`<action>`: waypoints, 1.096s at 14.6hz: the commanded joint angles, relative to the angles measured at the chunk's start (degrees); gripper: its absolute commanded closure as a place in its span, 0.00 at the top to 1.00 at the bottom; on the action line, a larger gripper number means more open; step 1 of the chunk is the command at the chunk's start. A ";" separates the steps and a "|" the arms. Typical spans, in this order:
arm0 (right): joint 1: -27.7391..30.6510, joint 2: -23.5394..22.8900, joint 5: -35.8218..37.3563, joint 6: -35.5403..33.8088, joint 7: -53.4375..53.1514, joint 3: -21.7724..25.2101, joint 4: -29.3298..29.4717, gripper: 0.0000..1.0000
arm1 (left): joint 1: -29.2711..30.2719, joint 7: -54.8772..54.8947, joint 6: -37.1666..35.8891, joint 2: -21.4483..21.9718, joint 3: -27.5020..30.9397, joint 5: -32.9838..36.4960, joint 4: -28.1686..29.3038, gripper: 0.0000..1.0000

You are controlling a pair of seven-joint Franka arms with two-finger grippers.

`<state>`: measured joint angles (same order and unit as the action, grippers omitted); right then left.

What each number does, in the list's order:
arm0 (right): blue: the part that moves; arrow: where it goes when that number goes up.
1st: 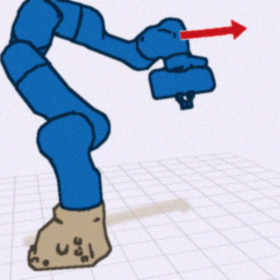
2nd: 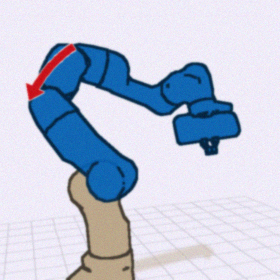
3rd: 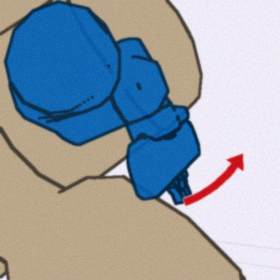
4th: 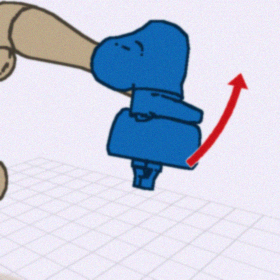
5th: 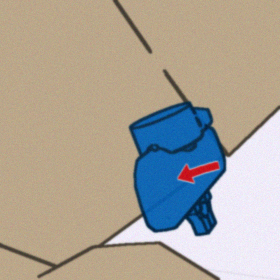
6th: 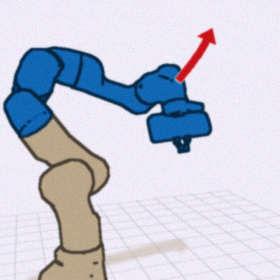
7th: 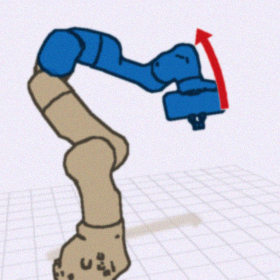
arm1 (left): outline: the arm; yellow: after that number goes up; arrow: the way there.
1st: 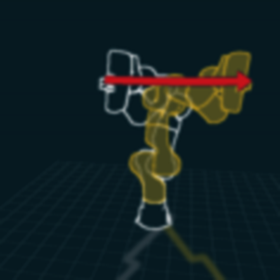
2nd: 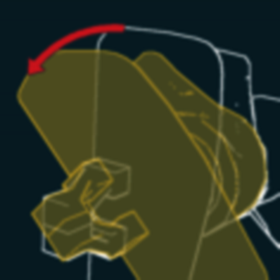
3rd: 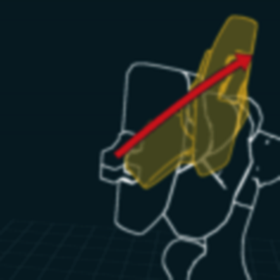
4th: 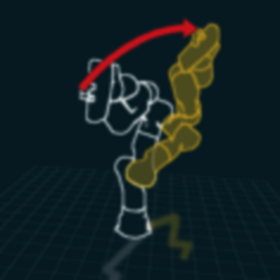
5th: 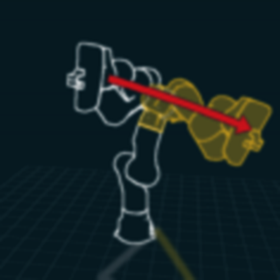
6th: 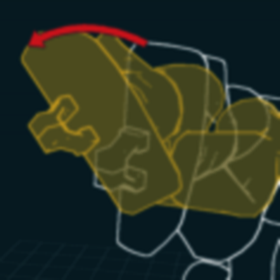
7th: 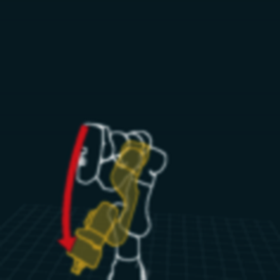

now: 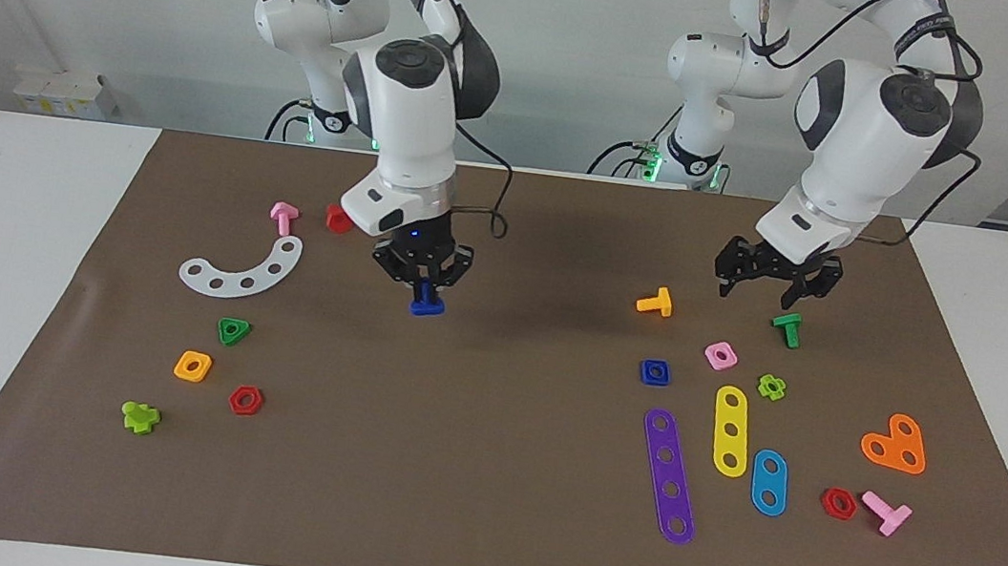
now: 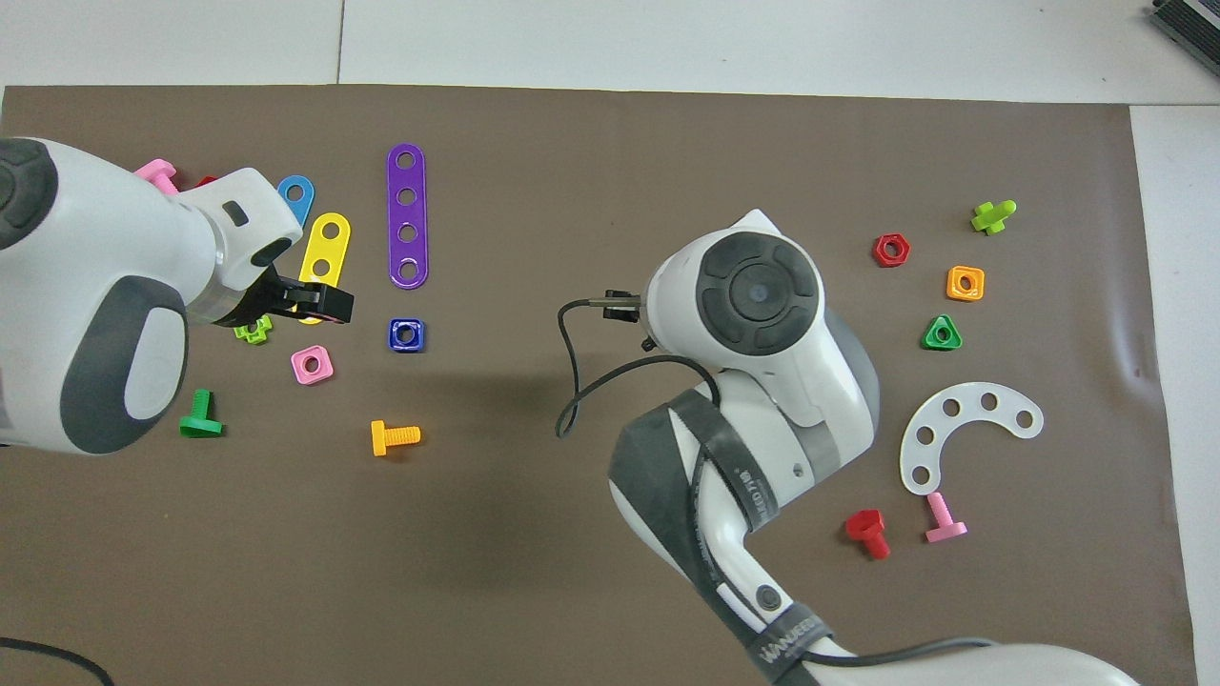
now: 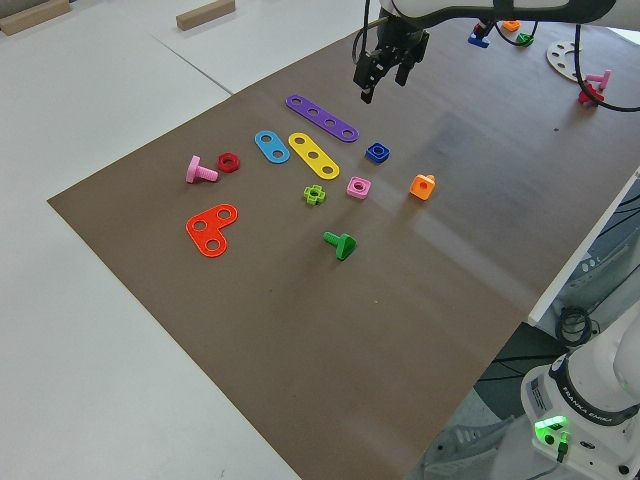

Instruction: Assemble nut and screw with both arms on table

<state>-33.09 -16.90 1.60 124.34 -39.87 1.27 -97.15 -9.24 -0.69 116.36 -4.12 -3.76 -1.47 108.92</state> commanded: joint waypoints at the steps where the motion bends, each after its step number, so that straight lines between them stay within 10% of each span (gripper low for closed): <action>1: -1.88 -2.96 0.68 2.31 -3.80 -0.04 1.44 0.00 | -0.87 -0.63 4.75 1.39 0.68 -0.11 4.63 0.95; 16: -5.58 -10.79 1.30 12.33 -8.20 0.05 -2.68 0.00 | -6.23 -13.63 19.33 -9.41 0.86 0.15 9.55 0.88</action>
<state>-39.05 -28.31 1.64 134.23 -47.02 1.51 -97.82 -14.60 -13.33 132.96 -11.86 -3.78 -1.47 117.82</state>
